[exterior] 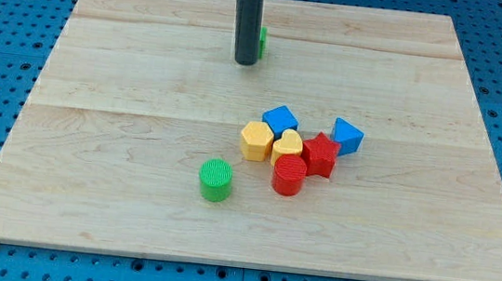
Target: Place your arm to the right of the blue triangle
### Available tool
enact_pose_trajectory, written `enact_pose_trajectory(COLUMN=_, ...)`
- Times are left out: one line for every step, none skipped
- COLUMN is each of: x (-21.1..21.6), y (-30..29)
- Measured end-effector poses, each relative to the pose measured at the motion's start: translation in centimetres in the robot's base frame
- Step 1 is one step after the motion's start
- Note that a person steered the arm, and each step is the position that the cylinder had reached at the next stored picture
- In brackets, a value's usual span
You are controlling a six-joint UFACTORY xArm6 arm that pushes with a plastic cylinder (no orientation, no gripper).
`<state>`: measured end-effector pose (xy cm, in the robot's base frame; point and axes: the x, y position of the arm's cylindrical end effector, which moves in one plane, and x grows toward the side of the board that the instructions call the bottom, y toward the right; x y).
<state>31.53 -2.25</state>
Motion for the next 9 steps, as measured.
enact_pose_trajectory(x=-3.4, y=0.6)
enact_pose_trajectory(x=-6.2, y=0.6)
enact_pose_trajectory(x=-6.3, y=1.3)
enact_pose_trajectory(x=-2.2, y=5.6)
enact_pose_trajectory(x=1.9, y=14.4)
enact_pose_trajectory(x=5.5, y=23.6)
enact_pose_trajectory(x=9.8, y=26.2)
enact_pose_trajectory(x=12.2, y=24.7)
enact_pose_trajectory(x=13.9, y=22.0)
